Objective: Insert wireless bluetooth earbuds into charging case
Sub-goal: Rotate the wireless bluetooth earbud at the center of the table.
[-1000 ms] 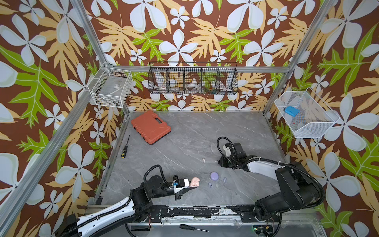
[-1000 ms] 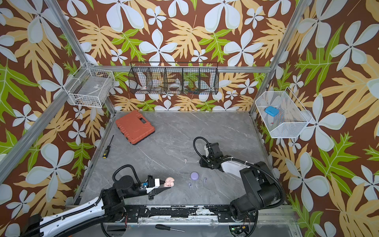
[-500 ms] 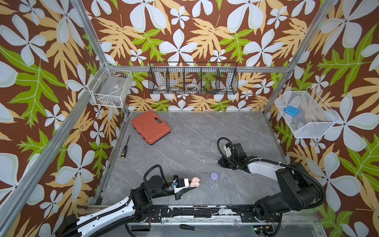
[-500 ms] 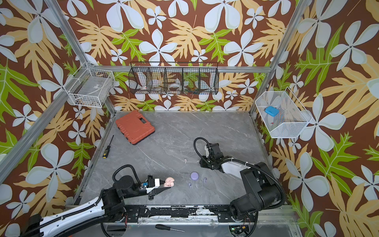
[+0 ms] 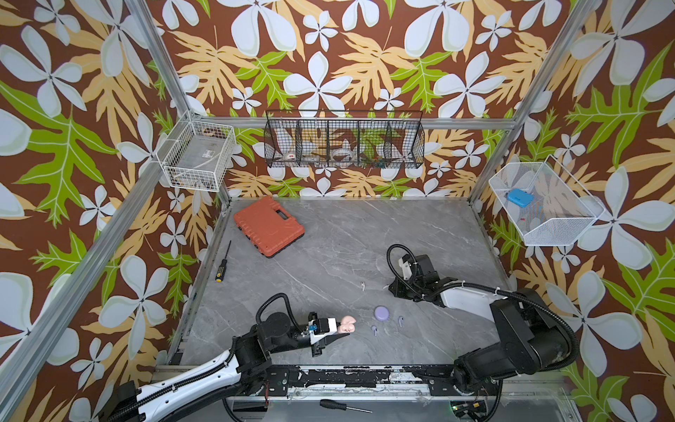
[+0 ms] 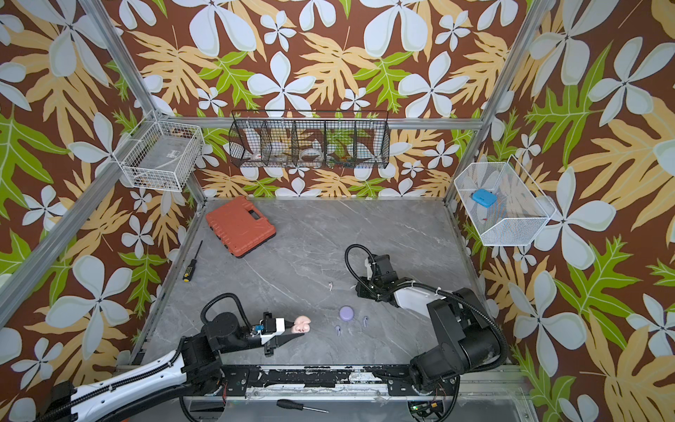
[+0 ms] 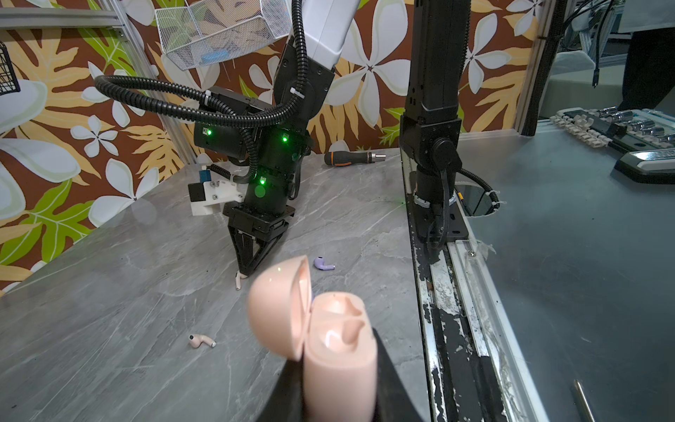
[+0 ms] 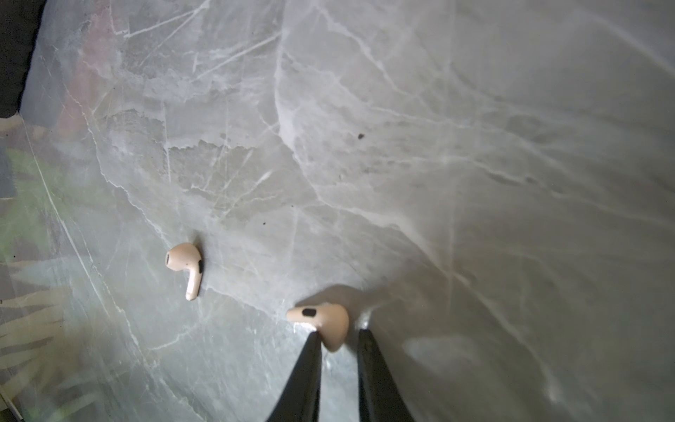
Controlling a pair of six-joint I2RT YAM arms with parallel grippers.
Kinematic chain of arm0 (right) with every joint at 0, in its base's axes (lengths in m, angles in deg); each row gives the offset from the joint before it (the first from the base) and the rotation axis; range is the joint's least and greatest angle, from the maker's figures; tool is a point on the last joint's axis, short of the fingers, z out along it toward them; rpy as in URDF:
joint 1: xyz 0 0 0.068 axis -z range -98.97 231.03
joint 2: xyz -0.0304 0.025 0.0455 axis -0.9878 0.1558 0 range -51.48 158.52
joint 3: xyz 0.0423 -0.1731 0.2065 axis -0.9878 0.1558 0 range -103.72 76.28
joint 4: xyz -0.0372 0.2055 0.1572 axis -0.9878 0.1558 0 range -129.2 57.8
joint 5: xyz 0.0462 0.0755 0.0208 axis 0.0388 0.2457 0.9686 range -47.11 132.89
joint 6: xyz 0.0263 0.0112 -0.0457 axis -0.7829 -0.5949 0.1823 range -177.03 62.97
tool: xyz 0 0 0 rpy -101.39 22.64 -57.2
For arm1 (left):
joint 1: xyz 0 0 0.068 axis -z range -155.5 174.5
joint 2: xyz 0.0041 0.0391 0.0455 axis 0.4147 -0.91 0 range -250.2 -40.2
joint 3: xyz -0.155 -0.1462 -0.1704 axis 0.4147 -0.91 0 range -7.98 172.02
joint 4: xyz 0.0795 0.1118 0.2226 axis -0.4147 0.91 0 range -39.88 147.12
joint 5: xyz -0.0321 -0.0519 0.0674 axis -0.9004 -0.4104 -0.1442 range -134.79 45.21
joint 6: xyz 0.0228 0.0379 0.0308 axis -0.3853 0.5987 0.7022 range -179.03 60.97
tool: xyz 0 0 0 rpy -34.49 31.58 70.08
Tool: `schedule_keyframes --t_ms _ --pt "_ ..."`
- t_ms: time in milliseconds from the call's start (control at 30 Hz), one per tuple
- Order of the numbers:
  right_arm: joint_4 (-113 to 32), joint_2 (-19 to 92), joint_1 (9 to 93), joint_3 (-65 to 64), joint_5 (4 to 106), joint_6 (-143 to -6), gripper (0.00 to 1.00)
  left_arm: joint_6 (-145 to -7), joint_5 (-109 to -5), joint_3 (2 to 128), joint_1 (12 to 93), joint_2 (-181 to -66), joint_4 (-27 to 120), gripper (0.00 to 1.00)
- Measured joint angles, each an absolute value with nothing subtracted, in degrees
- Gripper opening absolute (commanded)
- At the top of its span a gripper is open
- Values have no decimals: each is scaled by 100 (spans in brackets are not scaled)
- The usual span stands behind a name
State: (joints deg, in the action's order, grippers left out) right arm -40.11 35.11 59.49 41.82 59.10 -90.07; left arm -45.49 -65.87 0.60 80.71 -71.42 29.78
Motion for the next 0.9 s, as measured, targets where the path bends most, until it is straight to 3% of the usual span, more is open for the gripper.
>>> schedule_keyframes --t_ms 900 --pt "-4053 3463 6041 4252 5807 -9018 20 -4545 -6587 60 8079 -7105 3019 0"
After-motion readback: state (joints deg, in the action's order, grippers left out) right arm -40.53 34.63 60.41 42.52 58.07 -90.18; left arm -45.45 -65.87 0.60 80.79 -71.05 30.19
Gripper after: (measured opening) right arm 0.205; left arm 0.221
